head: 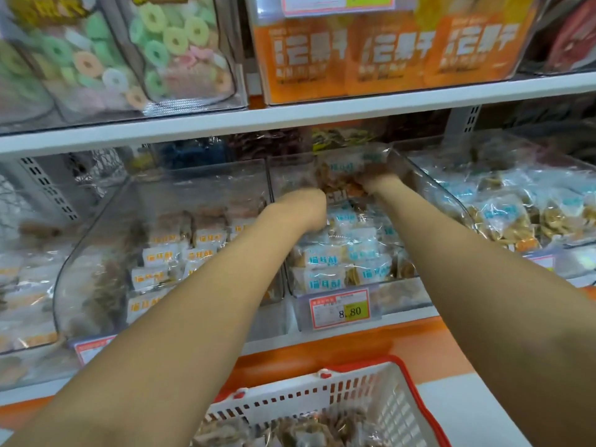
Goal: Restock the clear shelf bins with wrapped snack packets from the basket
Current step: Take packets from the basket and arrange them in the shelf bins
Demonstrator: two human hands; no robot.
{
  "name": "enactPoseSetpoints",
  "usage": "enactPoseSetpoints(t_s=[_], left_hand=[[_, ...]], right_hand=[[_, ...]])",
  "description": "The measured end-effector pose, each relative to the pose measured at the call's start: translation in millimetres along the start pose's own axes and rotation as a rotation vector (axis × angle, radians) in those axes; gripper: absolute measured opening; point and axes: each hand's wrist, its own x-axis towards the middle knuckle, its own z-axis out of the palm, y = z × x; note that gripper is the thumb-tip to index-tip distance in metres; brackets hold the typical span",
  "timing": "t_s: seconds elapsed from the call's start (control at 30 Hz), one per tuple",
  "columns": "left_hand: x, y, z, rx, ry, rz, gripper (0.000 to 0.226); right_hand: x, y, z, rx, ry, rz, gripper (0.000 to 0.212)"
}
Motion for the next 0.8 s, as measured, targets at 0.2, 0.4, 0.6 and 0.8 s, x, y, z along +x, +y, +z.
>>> enactPoseSetpoints(t_s=[0.2, 0.4, 0.6, 0.8], left_hand=[[13, -4, 5, -0.029, 0.025, -0.009, 0.022], [-1, -1, 4, 0.015, 0.055, -0.004, 0.012], [-57, 5, 13, -0.324, 0.464, 0.124, 0.021], [-174, -4, 67, -0.721, 0.589, 0.268, 0.046]], right_hand=[[13, 8, 6, -0.297, 0.073, -0.034, 0.040], [-1, 1, -1, -0.464, 0.143, -0.068, 0.037], [-41, -5, -11, -0.284, 0.258, -0.138, 0.037], [-179, 27, -1, -0.210, 0.099, -0.510, 0.041]])
